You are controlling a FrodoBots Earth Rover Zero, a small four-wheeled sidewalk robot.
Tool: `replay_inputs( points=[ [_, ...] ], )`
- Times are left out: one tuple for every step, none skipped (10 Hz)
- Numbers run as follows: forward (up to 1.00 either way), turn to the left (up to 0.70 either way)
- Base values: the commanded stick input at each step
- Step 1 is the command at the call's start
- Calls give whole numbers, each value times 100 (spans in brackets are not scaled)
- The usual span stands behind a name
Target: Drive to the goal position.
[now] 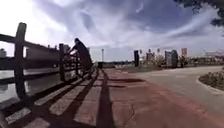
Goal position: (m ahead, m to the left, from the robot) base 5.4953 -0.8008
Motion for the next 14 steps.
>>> replay_inputs(
  points=[
    [85,-4],
    [85,-4],
    [85,-4],
    [85,-4],
    [85,-4],
    [85,-4],
    [85,-4],
    [85,-4],
    [85,-4],
    [85,-4],
    [85,-4],
    [85,-4],
    [85,-4],
    [85,-4]
  ],
)
